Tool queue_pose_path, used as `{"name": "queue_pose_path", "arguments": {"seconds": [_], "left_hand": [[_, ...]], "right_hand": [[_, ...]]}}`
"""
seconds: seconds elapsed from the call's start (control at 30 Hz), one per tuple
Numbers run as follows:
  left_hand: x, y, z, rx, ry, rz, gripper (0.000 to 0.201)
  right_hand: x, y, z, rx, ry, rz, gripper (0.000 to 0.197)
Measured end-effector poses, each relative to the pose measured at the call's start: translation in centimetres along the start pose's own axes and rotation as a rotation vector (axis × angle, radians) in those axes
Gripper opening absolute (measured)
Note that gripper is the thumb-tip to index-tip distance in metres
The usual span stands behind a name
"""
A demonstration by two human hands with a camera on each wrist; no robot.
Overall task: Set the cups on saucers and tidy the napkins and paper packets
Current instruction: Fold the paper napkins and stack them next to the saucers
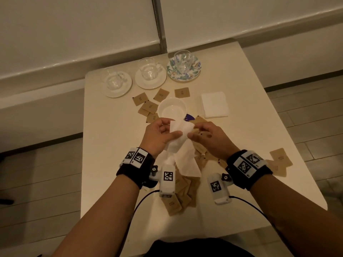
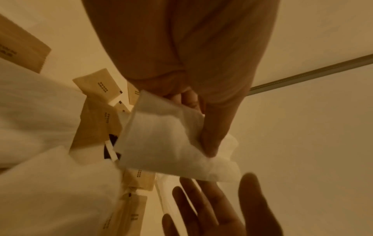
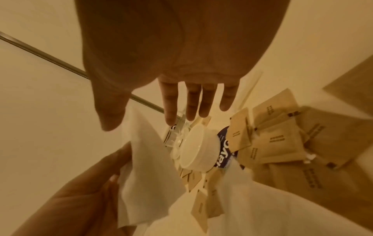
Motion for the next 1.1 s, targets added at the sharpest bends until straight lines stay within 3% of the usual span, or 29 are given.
{"name": "queue_pose_path", "arguments": {"seconds": [0.13, 0.2, 0.37, 0.5, 0.67, 0.87, 1.0, 1.1], "left_hand": [[0.1, 0.3, -0.4, -0.058, 0.030, -0.051, 0.043], [0.2, 0.3, -0.5, -0.079, 0.054, -0.075, 0.043], [0.3, 0.6, -1.1, -0.128, -0.006, -0.108, 0.038], [0.5, 0.8, -0.6, -0.092, -0.029, -0.099, 0.037], [0.7, 0.8, -0.5, -0.058, -0.094, -0.076, 0.024], [0.3, 0.7, -0.3, -0.025, -0.019, -0.015, 0.017], [-0.3, 1.2, 0.8, 0.020, 0.104, -0.020, 0.018], [-0.5, 1.6, 1.1, 0.021, 0.110, -0.010, 0.021]], "right_hand": [[-0.6, -0.3, -1.3, -0.080, 0.173, -0.053, 0.055], [-0.6, -0.6, -1.8, -0.085, 0.230, -0.060, 0.059], [-1.0, -1.4, -2.7, -0.006, 0.117, -0.049, 0.045], [-1.3, -1.3, -2.2, -0.093, 0.067, -0.073, 0.028], [-1.1, -1.8, -2.5, -0.138, -0.048, -0.052, 0.024], [-1.4, -1.1, -2.1, -0.163, -0.025, -0.095, 0.026], [-1.5, 0.1, -1.1, -0.158, 0.049, -0.170, 0.023], [-1.7, 0.9, -1.1, -0.204, 0.155, -0.250, 0.015]]}}
Point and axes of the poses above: each hand's wrist, its own x-axis away from the middle knuckle, its own z-axis out of the back of the hand, y = z × x, the point moved 1 cm from there along -x, towards the middle knuckle, and after that the axes turned 4 degrees about x, right-handed, at the moved point
